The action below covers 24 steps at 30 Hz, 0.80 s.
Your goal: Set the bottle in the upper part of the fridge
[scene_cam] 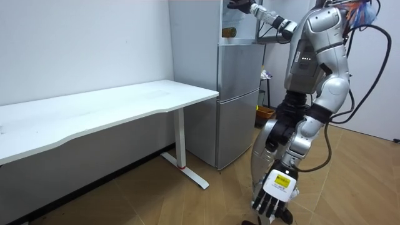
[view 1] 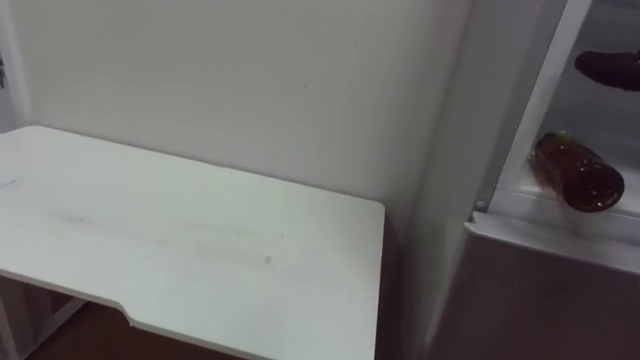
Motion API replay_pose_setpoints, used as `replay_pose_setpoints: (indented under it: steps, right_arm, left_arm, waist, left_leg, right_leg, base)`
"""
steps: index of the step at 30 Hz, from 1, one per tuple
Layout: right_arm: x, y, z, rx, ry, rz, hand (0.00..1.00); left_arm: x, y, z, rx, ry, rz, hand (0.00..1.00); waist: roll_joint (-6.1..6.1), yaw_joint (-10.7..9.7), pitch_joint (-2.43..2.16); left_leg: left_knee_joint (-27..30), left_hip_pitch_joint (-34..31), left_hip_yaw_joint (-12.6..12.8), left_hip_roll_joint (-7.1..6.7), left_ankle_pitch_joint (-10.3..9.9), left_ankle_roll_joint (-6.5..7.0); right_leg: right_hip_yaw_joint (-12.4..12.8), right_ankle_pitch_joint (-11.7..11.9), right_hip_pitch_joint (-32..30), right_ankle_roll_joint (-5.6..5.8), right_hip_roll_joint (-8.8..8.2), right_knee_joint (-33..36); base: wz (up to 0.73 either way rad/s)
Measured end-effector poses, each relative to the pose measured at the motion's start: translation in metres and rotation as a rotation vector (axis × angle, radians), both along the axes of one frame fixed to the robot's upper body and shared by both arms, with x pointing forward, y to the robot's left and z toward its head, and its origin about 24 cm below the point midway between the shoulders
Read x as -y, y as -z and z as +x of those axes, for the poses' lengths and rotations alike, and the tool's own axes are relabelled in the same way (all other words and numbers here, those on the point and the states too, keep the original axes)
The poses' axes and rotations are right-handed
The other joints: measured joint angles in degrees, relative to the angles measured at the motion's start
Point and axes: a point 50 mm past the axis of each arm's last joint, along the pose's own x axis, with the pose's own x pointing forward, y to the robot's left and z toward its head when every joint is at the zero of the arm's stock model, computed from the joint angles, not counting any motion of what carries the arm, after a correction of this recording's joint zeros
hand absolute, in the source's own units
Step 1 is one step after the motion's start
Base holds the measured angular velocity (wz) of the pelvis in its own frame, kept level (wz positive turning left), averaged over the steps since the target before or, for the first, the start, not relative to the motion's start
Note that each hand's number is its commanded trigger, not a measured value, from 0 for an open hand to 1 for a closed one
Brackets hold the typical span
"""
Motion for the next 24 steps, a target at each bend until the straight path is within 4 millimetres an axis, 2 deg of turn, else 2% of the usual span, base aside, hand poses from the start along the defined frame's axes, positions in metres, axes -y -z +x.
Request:
replay_pose_setpoints:
  steps: [3, 7, 11, 15, 19, 24]
  right_arm:
    - [-0.003, 0.006, -0.002, -0.012, -0.018, -0.011, 0.0]
    - [-0.003, 0.004, -0.005, 0.006, -0.019, -0.006, 0.0]
    - [-0.014, -0.003, -0.01, 0.053, -0.056, -0.032, 0.0]
    - [-0.035, -0.01, -0.017, 0.125, -0.126, -0.065, 0.0]
    - [-0.049, -0.005, -0.022, 0.149, -0.169, -0.102, 0.0]
    - [-0.055, 0.009, -0.019, 0.138, -0.193, -0.057, 0.0]
  left_arm:
    - [0.003, 0.002, 0.0, 0.004, -0.004, -0.008, 0.0]
    - [0.005, 0.003, 0.002, 0.011, -0.004, -0.013, 0.0]
    - [0.007, 0.004, 0.005, 0.021, -0.009, -0.019, 0.0]
    - [0.008, 0.005, 0.019, 0.059, 0.01, -0.018, 0.0]
    - [0.011, 0.006, 0.022, 0.077, 0.032, -0.021, 0.0]
    - [0.015, 0.01, 0.017, 0.043, 0.032, -0.025, 0.0]
  waist:
    - [0.0, -0.14, 0.0]
    - [0.06, -0.26, 0.03]
    - [0.31, -0.21, 0.23]
    - [0.85, -0.18, 0.62]
    - [1.21, -0.47, 0.83]
    - [1.17, -1.13, 0.8]
  left_leg:
    - [-0.48, 0.06, 0.43, -0.02, 0.01, 0.02]
    - [-0.9, 0.18, 0.73, -0.05, 0.01, 0.02]
    - [-1.85, 0.91, 1.4, -0.15, 0.31, 0.12]
    - [-2.33, 1.0, 1.93, -0.14, 0.31, 0.14]
    - [-2.53, 1.2, 2.2, -0.16, 0.32, 0.14]
    - [-2.49, 1.07, 2.31, -0.16, 0.3, 0.17]
  right_leg:
    - [0.51, -0.07, -0.13, 0.1, -0.03, -0.01]
    - [0.84, -0.1, -0.47, 0.14, 0.1, -0.06]
    - [1.19, -0.13, -0.63, 0.2, 0.05, 0.0]
    - [1.91, -0.15, -1.09, 0.23, -0.05, 0.06]
    - [1.97, -0.19, -1.18, 0.31, -0.38, 0.12]
    - [1.99, -0.2, -1.32, 0.32, -0.42, 0.17]
  base:
    - [-0.08]
    - [-0.04]
    - [-0.07]
    - [-0.07]
    - [-0.02]
    - [0.0]
